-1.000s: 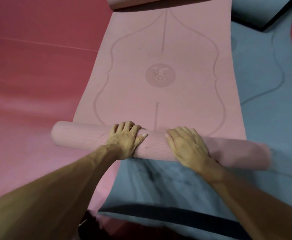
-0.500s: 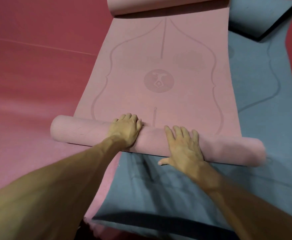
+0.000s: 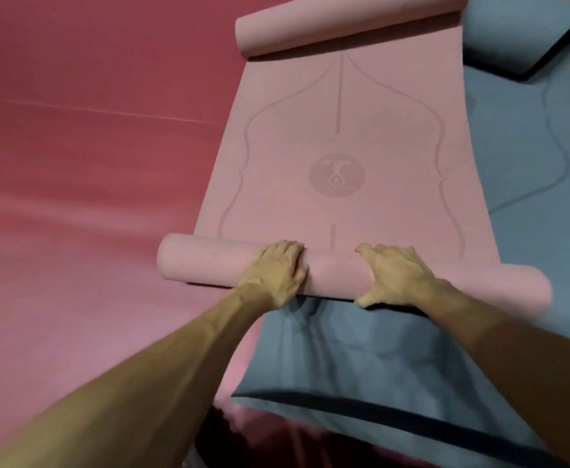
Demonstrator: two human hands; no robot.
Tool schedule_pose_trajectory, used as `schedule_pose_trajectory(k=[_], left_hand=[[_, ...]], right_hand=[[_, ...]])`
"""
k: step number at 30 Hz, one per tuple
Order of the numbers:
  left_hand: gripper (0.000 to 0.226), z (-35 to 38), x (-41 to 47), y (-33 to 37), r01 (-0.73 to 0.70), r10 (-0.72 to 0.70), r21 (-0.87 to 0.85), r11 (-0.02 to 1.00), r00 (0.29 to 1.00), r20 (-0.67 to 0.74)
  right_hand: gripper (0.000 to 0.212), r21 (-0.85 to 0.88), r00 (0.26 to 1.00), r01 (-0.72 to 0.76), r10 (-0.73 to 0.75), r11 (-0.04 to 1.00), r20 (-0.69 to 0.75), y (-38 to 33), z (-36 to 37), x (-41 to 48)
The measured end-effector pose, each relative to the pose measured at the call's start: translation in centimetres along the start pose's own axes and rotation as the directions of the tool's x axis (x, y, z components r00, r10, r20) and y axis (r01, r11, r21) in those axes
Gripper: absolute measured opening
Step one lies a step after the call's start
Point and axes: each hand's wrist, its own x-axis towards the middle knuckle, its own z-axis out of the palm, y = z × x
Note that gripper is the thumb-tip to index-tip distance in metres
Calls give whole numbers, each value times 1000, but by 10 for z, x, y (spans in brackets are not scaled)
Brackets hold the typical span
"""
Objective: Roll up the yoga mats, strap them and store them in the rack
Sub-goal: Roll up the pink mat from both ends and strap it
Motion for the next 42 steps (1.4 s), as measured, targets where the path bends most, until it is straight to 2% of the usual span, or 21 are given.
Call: schedule_pose_trajectory(k=[2,6,9,13,15,20,23,26,31,35,38,42], left_hand=[[51,3,-14,7,-2,4,-40,999,999,43],[58,19,-43,29,39,-29,-68,997,991,131],[61,28,-62,41,43,-37,-42,998,990,134],[60,40,-81,51,13,-12,-9,1000,986,164],[61,45,-86,50,2,-1,-4,1000,987,159],[85,52,-80,47,5,-11,32,999,985,174],[100,56,-76,47,11,-18,55,998,992,124],[99,57,-71,44,10,-18,73,997,994,110],[65,48,-59,44,33,-41,45,998,980,196],[61,42,-44,42,30,-46,66,997,965,259],[63,37,-28,37,52,-64,48,997,950,305],[65,36,-20,34,49,-61,51,998,960,275]], right_hand=[[93,41,997,-4,1,999,81,2,0,-15],[92,77,990,1,-12,997,143,1,11,-47],[92,106,985,-8,-10,994,169,0,18,-64],[100,167,958,-22,-27,986,286,1,27,-79],[102,174,959,-23,-27,985,281,0,34,-85],[107,189,967,-35,-15,981,256,0,38,-85],[109,183,979,-32,-6,983,203,0,41,-89],[104,150,997,21,-32,988,69,1,49,-97],[96,0,981,59,-58,998,-187,2,69,-110],[80,53,919,33,-9,998,-395,-2,84,-113],[79,39,899,-32,46,999,-436,-11,88,-114],[83,28,922,-84,89,996,-378,-13,87,-106]])
